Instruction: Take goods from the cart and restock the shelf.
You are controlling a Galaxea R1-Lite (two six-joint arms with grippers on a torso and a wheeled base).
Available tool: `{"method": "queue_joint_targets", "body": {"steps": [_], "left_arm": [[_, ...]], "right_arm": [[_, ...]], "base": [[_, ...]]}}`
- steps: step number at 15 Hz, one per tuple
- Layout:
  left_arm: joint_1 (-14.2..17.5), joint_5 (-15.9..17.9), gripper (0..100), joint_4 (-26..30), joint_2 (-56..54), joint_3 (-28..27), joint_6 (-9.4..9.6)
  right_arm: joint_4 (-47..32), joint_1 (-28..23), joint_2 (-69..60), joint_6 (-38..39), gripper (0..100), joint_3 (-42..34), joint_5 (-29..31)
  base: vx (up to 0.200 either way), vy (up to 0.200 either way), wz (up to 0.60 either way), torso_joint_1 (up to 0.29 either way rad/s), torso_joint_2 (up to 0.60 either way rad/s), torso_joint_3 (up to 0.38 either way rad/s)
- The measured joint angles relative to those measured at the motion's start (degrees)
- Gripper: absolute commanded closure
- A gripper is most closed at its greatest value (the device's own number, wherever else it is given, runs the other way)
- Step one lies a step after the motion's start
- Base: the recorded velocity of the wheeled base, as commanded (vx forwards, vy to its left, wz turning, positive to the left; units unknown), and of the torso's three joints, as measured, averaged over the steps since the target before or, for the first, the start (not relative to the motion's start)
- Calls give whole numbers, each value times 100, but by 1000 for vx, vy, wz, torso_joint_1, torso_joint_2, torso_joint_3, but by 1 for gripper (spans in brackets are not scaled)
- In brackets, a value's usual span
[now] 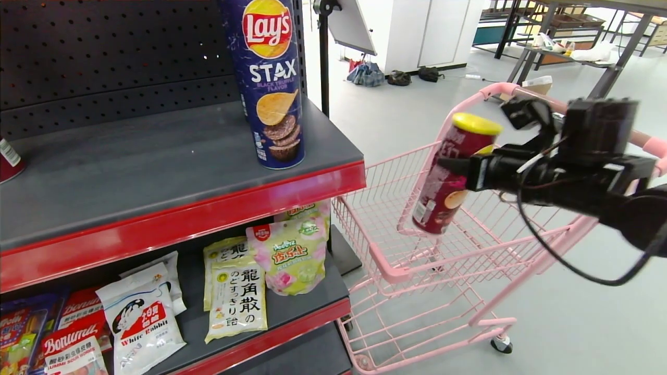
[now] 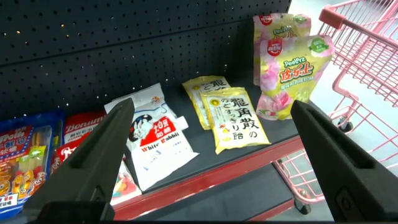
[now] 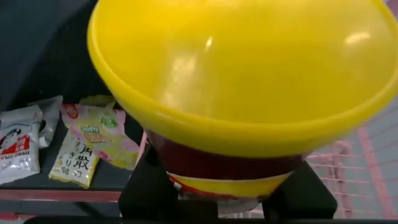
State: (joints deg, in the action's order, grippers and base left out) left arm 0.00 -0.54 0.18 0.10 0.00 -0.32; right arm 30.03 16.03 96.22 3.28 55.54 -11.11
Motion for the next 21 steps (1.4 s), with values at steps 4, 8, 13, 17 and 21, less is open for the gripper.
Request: {"method": "queue_joint_targets", "body": {"steps": [4, 8, 13, 17, 21], "left_arm": [[0, 2, 0, 0, 0, 0, 0], [0, 2, 0, 0, 0, 0, -1], [0, 2, 0, 0, 0, 0, -1], [0, 5, 0, -2, 0, 0, 0], [0, 2, 0, -2, 0, 0, -1]], "right_arm": [[-2292, -187, -2078, -304, 100, 176, 578], [-3783, -512, -4365, -527, 100, -753, 1070], [-4581, -1058, -6235, -678, 100, -1963, 1307], [-4601, -1108, -6651, -678, 100, -2071, 1310], [-4609, -1107, -6717, -678, 100, -2093, 1302]], "base": [[0, 0, 0, 0, 0, 0], [0, 0, 0, 0, 0, 0], [0, 0, 0, 3, -12, -7], [0, 0, 0, 96, -389, -277], [0, 0, 0, 165, -533, -367]]}}
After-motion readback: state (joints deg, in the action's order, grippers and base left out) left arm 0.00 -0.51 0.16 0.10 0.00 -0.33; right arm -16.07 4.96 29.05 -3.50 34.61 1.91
